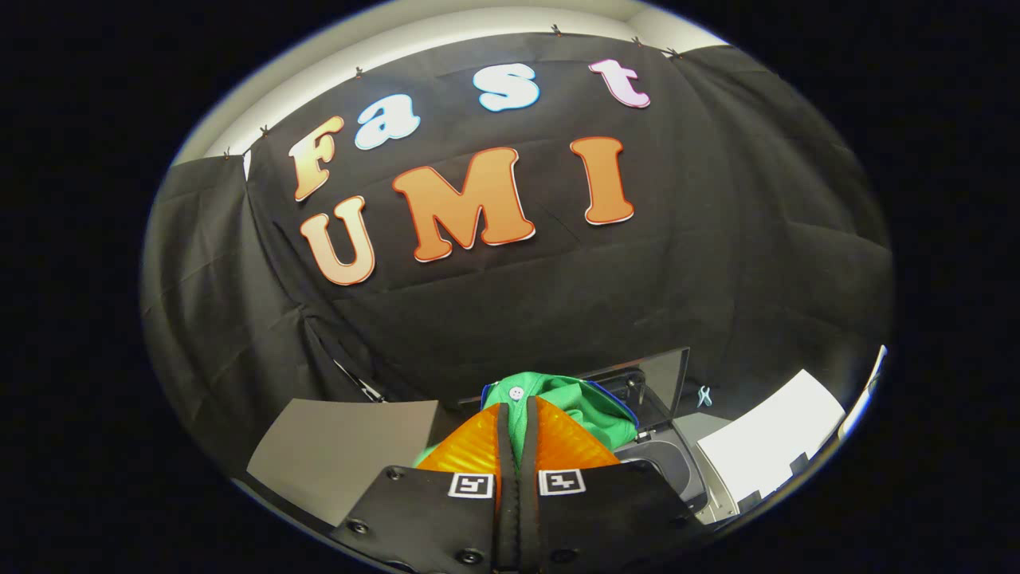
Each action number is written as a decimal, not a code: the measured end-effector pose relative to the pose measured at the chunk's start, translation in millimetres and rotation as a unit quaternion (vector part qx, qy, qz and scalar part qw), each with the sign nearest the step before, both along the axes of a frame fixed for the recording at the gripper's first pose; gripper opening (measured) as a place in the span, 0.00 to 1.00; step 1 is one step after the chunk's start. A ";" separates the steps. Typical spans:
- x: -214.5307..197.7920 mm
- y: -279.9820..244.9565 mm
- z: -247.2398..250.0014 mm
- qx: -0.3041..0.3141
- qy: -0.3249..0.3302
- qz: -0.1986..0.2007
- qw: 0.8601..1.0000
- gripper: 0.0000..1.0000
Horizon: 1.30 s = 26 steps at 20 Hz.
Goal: Put the clothes into the washing machine and then close the washing machine lid.
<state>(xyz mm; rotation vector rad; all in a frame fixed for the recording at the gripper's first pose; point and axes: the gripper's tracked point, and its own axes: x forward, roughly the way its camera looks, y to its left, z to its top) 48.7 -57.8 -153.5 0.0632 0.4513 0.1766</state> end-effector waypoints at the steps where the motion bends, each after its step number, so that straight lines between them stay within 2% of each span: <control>1: 6.1 -9.2 -10.2 -0.002 0.009 0.002 1.000 0.07; 8: 28.9 -68.0 -86.2 -0.018 0.066 0.005 0.998 0.07; 12: 38.8 -89.7 -146.3 -0.030 0.110 0.010 0.993 0.07; 21: 26.9 -113.4 -297.0 -0.080 0.226 0.035 0.970 0.07; 26: 19.1 -123.2 -344.2 -0.081 0.263 0.033 0.961 0.08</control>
